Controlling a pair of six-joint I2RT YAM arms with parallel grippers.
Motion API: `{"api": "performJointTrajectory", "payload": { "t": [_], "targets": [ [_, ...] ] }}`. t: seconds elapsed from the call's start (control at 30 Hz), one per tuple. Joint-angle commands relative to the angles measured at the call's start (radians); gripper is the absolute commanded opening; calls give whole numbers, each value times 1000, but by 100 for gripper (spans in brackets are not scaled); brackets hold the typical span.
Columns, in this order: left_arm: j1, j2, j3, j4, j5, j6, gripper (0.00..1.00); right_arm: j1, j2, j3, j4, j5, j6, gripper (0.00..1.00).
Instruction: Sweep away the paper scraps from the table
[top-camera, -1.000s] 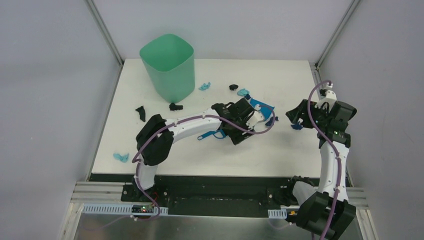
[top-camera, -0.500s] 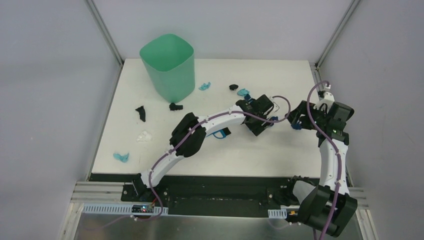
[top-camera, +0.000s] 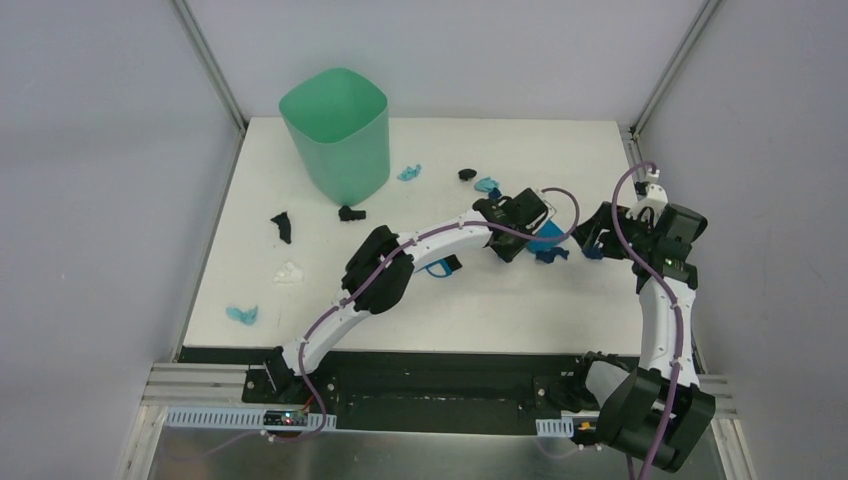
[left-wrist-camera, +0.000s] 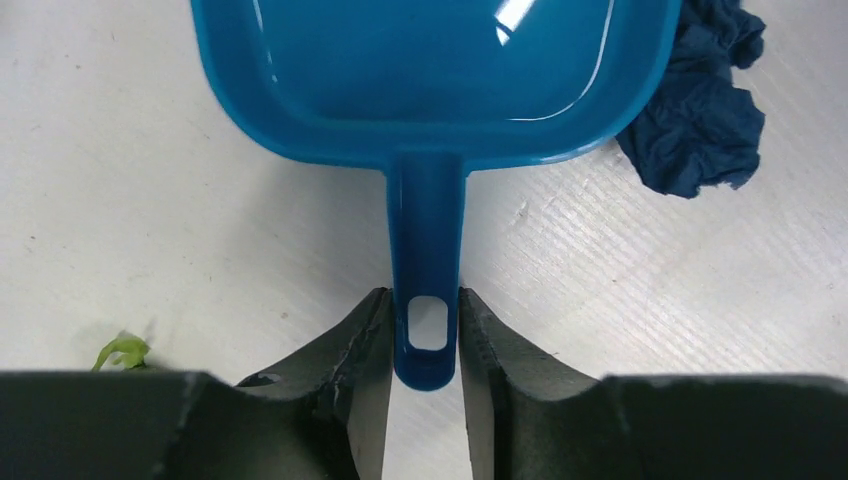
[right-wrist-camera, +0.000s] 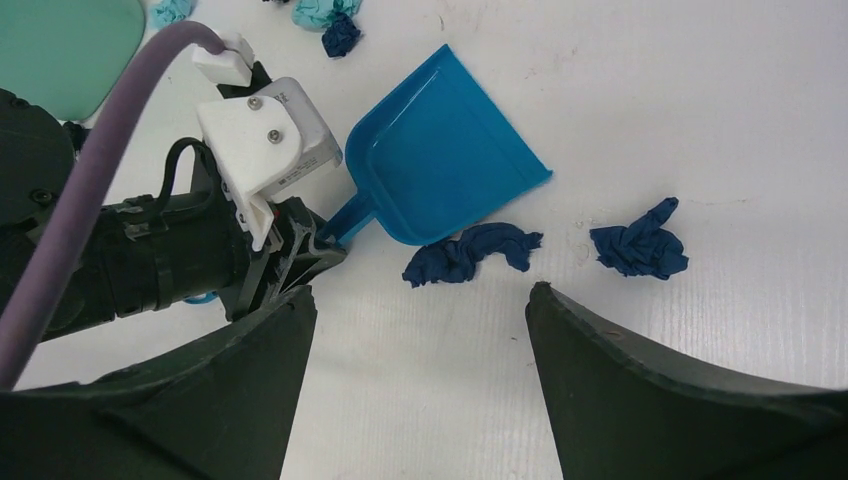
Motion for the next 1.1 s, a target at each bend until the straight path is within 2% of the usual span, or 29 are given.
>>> {"api": "performJointTrajectory", "payload": {
  "t": [0.0, 0.27, 0.37, 0.53, 0.63, 0.8, 0.93, 1.07],
  "targets": [
    [11, -63, -26, -13, 7, -1, 27, -8, -10, -3, 42, -3, -27, 81],
    [44, -440, -402, 40, 12, 91, 16, -8, -35, -10, 41, -24, -25, 81],
    [59, -578, -539, 43, 39, 101, 16, -8, -38, -12, 44, -35, -25, 81],
    [93, -811, -732, 87, -10, 188, 15, 34, -17, 19, 18, -79, -34, 78],
    [184, -898, -796, 35, 0, 216, 15, 158, 58, 92, -52, -58, -95, 73],
    [346, -1021, -910, -96, 24, 216, 12, 436, 215, 264, -212, 7, -253, 64],
    [394, -1152, -1067, -124, 29, 240, 12, 609, 338, 354, -266, 18, -324, 56],
    [488, -1245, -1193, -127, 27, 242, 13, 767, 434, 391, -275, 25, -422, 49]
  ]
}}
